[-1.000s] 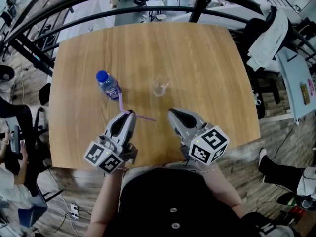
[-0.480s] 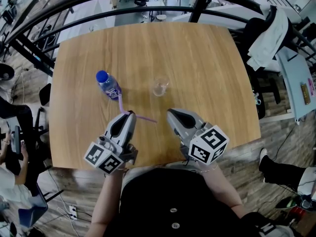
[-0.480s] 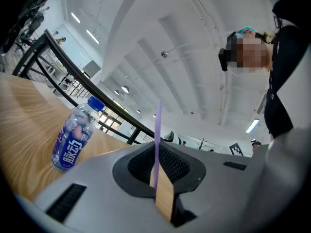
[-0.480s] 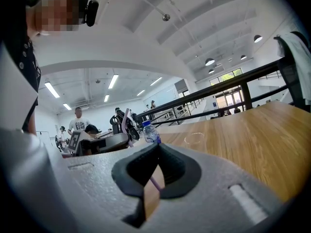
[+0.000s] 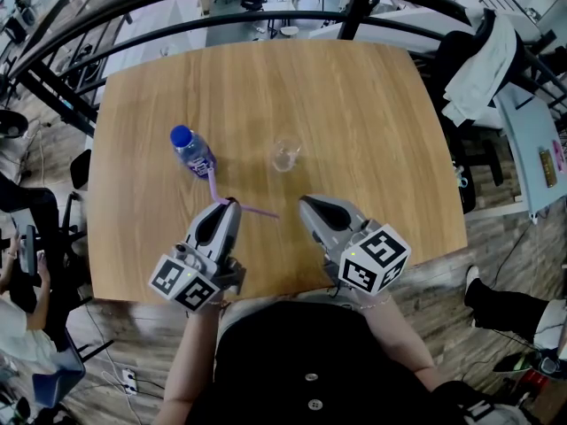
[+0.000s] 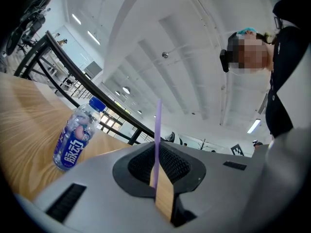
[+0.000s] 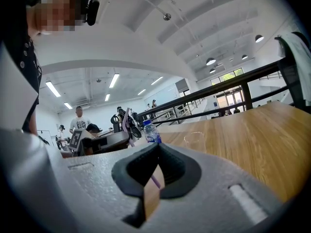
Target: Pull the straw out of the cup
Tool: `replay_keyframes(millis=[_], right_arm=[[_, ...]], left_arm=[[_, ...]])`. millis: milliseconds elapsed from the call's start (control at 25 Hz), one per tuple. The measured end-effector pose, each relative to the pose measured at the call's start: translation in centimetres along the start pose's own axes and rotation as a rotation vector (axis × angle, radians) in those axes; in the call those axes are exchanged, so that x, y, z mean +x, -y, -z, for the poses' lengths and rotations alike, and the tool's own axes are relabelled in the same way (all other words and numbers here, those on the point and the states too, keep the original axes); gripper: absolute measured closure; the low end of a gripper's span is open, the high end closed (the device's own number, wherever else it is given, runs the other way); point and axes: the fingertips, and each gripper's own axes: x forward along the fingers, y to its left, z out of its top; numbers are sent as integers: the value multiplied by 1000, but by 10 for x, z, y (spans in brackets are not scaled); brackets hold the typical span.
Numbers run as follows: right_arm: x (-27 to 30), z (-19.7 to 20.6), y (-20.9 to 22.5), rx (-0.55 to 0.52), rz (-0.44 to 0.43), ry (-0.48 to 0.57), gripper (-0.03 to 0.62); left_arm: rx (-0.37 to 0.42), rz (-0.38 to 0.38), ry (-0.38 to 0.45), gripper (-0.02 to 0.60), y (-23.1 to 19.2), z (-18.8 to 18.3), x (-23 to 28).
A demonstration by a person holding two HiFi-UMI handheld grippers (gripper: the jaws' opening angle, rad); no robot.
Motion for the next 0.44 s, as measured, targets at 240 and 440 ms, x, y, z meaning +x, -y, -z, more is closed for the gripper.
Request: replay_keyframes(millis=[240, 440], right_arm=[[-2, -1, 2, -3, -2, 0, 595], [-4, -1, 1, -5, -3, -3, 595]], left_arm=[[2, -5, -7, 541, 0, 1, 0], [7, -8, -10, 541, 2, 2, 0]])
